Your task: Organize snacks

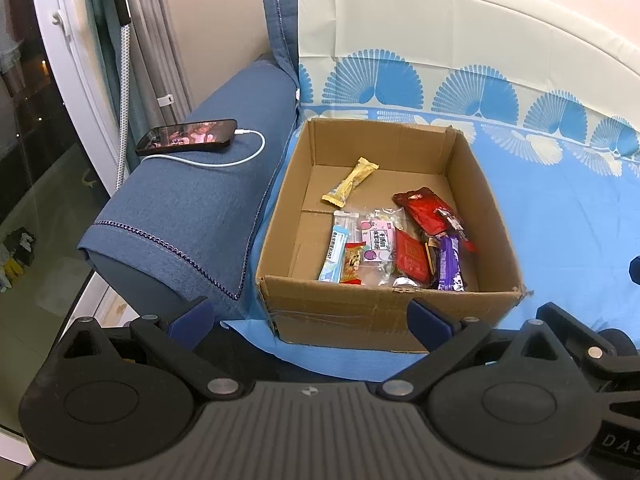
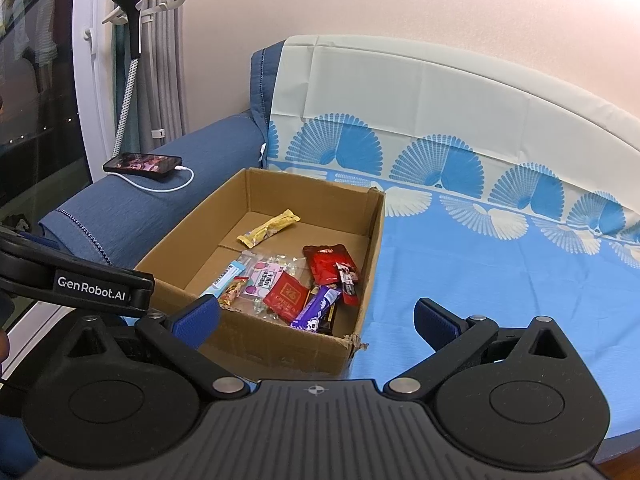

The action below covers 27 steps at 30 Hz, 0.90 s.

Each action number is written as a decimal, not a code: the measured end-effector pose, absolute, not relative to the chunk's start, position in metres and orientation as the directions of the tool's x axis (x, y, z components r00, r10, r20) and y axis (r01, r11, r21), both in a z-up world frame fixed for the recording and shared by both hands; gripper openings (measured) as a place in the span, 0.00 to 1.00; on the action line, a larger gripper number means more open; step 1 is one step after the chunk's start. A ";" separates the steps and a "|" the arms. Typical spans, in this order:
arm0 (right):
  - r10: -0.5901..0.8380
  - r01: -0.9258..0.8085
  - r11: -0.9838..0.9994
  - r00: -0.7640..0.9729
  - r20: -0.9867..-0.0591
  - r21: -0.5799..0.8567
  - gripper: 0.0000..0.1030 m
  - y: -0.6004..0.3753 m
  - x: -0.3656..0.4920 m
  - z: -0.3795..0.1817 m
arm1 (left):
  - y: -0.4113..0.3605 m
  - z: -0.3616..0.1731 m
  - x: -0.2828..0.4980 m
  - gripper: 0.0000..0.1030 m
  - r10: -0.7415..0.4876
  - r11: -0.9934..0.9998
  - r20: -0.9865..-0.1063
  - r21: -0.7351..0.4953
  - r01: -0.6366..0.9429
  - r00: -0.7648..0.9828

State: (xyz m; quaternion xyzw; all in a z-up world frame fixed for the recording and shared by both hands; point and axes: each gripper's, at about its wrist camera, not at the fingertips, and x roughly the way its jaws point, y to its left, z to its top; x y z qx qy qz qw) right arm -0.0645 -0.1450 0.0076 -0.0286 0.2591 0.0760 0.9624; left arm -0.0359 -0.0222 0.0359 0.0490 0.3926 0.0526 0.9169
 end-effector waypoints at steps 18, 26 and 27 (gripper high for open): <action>0.136 -0.164 0.986 0.850 -0.508 -0.010 1.00 -0.144 -0.064 0.005 | -0.023 0.033 -0.035 1.00 0.144 0.988 -0.721 0.139 -0.062 0.677; 0.151 -0.175 0.985 0.845 -0.513 0.002 1.00 -0.144 -0.063 -0.001 | -0.024 0.031 -0.034 1.00 0.161 0.985 -0.712 0.159 -0.066 0.684; 0.155 -0.178 0.984 0.843 -0.514 0.006 1.00 -0.144 -0.063 -0.002 | -0.024 0.030 -0.033 1.00 0.160 0.985 -0.714 0.160 -0.063 0.682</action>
